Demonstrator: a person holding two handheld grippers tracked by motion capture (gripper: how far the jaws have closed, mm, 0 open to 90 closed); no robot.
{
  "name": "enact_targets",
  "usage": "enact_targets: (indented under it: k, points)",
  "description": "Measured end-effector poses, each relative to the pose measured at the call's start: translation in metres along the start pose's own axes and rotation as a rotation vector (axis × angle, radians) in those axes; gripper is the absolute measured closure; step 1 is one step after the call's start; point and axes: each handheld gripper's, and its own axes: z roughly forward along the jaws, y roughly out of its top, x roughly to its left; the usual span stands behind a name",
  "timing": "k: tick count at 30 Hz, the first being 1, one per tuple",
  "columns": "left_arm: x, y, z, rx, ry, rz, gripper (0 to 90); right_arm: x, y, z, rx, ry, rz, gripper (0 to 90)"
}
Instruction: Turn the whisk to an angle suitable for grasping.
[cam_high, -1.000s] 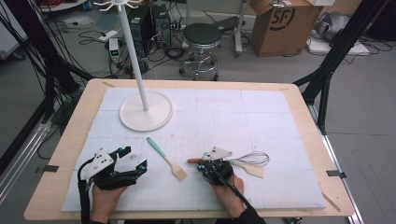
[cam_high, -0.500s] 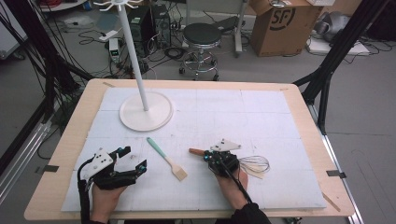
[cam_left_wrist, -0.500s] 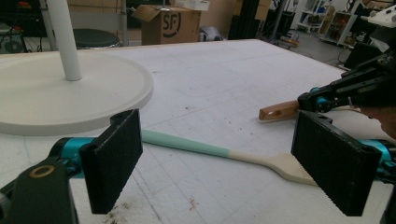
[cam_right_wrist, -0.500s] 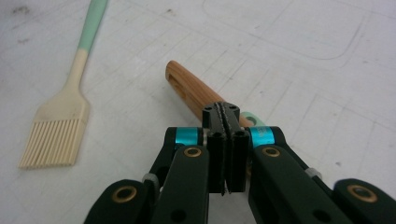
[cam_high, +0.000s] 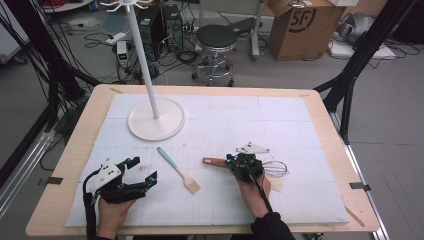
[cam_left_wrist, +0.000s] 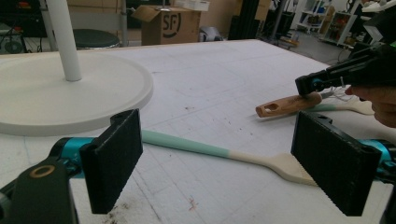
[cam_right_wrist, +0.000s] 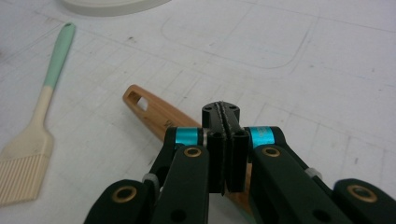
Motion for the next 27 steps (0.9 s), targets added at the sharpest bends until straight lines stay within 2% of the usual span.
enact_targets:
  k: [4,6,8,12,15,19,23,27]
  points:
    - [0.0,0.0,0.0,-0.001,-0.001,0.0,17.0,-0.003,0.0,-0.003,-0.007,0.052,0.05,89.9]
    - [0.001,0.0,0.0,0.001,-0.001,-0.003,17.1,0.004,-0.001,-0.006,-0.011,0.11,0.045,89.9]
    - [0.0,0.0,0.001,0.002,0.0,-0.002,17.1,0.011,-0.002,-0.006,-0.002,0.175,0.06,89.9]
    - [-0.001,0.0,0.001,0.001,-0.005,0.003,17.1,0.017,-0.006,0.001,0.034,0.282,0.137,89.9]
    - [-0.001,0.0,0.0,0.0,-0.003,0.003,17.1,0.019,-0.009,0.007,0.048,0.333,0.178,89.9]
    - [0.0,0.0,-0.001,-0.004,-0.002,0.0,17.2,0.019,-0.011,0.014,0.084,0.365,0.229,89.9]
    - [0.0,0.0,-0.001,-0.002,-0.002,-0.002,17.1,0.018,-0.013,0.019,0.129,0.387,0.254,89.9]
    - [0.0,0.0,0.0,-0.003,-0.005,-0.001,17.1,0.011,-0.012,0.024,0.187,0.379,0.31,89.9]
